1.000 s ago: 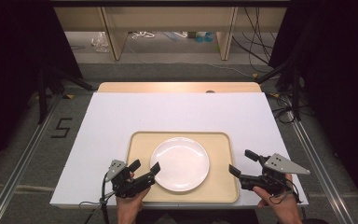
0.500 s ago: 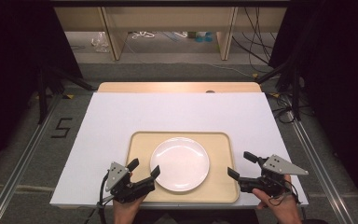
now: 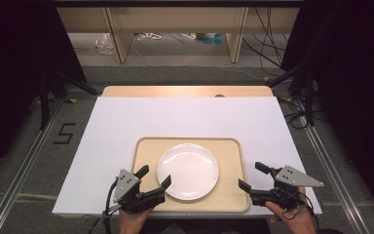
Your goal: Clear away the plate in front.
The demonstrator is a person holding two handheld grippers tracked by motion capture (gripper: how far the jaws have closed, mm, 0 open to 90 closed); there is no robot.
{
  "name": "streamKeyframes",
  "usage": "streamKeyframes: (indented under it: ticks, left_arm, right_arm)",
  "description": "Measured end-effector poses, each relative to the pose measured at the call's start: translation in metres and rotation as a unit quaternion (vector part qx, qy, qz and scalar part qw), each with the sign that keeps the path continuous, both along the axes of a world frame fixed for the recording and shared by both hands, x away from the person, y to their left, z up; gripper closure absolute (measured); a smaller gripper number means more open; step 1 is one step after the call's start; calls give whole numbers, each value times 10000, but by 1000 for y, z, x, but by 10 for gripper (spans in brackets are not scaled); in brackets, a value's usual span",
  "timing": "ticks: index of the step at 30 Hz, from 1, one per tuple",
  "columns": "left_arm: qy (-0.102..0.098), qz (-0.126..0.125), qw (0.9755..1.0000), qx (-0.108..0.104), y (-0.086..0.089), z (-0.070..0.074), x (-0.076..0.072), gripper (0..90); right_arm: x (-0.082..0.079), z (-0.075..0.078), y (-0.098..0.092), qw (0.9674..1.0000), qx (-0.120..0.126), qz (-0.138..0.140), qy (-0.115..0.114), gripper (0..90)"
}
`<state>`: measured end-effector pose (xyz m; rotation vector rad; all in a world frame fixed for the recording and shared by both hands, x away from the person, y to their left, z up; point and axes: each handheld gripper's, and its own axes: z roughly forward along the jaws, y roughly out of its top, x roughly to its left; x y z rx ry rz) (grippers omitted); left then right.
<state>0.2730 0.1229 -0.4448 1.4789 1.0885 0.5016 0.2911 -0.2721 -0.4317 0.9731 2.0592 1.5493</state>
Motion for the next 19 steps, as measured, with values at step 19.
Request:
streamKeyframes:
  ticks: [19]
  left_arm:
    - [95, 80, 9998, -135, 3, -2, 2, 153]
  right_arm:
    - [-4, 1, -2, 10000, 34, -59, 36, 153]
